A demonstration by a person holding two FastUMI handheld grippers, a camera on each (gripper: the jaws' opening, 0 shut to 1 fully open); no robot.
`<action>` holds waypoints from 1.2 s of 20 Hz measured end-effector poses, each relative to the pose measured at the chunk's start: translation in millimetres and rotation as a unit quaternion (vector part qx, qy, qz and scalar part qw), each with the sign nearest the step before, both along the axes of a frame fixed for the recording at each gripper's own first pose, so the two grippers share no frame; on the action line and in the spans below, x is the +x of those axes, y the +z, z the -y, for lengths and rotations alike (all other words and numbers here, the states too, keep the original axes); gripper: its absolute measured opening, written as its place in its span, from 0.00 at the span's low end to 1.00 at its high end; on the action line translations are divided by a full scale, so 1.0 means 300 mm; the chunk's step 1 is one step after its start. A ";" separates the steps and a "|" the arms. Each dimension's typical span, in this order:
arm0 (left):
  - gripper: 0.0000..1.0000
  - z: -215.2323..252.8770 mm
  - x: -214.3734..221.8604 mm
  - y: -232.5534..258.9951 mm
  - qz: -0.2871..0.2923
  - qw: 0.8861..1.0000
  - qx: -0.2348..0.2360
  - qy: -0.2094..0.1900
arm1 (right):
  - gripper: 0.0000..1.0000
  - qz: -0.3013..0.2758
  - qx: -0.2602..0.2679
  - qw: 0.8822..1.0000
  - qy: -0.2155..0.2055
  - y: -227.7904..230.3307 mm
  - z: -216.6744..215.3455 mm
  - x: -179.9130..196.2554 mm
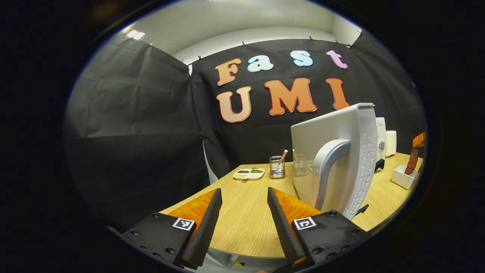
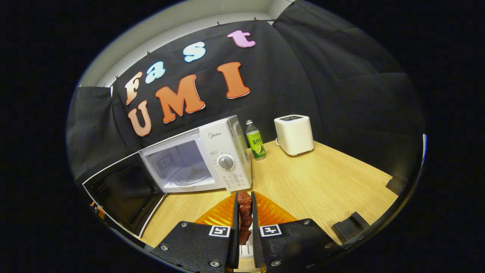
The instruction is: Open the microwave oven with the left hand, put the food in, and close the microwave oven.
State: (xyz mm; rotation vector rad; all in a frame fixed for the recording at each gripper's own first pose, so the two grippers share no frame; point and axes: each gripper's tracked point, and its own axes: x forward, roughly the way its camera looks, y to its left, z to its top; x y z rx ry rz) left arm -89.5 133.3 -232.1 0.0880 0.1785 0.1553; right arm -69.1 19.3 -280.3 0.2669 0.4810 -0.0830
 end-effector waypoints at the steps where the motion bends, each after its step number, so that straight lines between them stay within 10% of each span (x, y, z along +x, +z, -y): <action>1: 0.77 -0.005 0.004 0.003 0.001 1.000 -0.002 -0.001 | 0.14 0.003 -0.005 1.000 0.004 0.013 -0.015 0.011; 11: 0.82 -0.060 0.050 0.007 0.007 1.000 -0.018 0.003 | 0.10 0.052 -0.063 0.995 0.062 0.152 -0.250 0.167; 24: 0.91 -0.131 0.073 0.025 0.012 1.000 -0.024 0.012 | 0.14 0.140 0.022 0.989 0.041 0.192 -0.541 0.494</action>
